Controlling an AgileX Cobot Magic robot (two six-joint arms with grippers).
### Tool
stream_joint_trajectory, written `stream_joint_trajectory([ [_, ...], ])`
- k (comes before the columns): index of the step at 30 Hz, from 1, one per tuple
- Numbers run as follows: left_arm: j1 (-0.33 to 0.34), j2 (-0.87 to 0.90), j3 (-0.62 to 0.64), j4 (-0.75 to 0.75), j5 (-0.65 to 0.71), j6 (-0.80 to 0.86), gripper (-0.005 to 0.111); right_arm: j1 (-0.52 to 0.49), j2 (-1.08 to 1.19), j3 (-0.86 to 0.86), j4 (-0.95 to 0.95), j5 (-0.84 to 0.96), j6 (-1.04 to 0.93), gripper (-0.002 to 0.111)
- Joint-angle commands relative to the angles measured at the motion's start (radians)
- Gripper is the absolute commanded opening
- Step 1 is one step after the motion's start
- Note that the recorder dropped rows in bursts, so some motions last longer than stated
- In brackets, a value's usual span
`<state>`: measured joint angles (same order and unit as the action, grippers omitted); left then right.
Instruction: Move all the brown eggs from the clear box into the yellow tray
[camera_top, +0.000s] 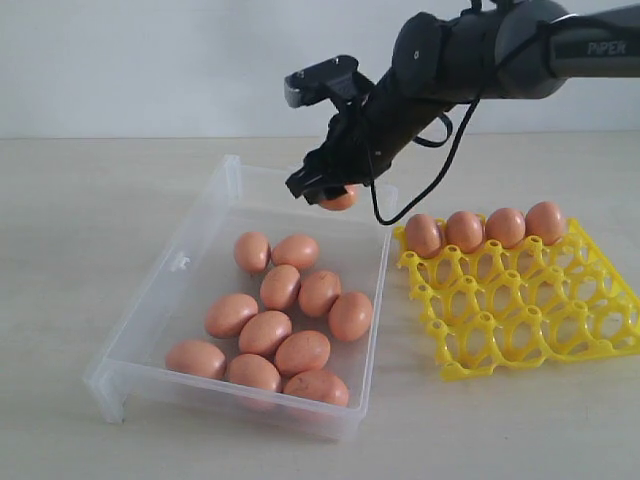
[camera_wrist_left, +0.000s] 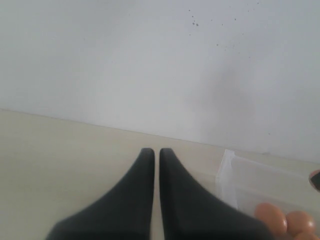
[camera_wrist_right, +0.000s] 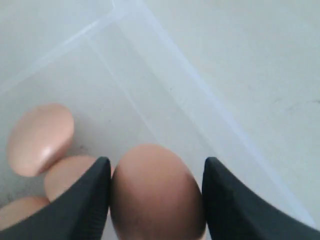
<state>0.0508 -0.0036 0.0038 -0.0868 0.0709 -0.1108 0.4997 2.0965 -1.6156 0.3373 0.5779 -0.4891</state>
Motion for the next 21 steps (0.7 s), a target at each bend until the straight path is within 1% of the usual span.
stream_joint_trajectory([
  [1,-0.004,0.004,-0.004,0.0,-0.002,-0.001,0.004,-0.002,-0.066,0.042,0.013,-0.131,0.003,0.0],
  [5,-0.004,0.004,-0.004,0.0,-0.002,-0.001,0.004,-0.002,-0.15,0.137,0.006,-0.295,0.011,0.0],
  [12,-0.004,0.004,-0.004,0.0,-0.002,-0.001,0.004,-0.002,-0.315,0.292,-0.013,-0.432,0.011,0.0],
  [16,-0.004,0.004,-0.004,0.0,-0.002,-0.001,0.004,-0.002,-0.438,0.429,-0.013,-0.564,0.005,0.0],
  [21,-0.004,0.004,-0.004,0.0,-0.002,-0.001,0.004,-0.002,-0.582,0.642,-0.013,-0.769,-0.018,0.0],
])
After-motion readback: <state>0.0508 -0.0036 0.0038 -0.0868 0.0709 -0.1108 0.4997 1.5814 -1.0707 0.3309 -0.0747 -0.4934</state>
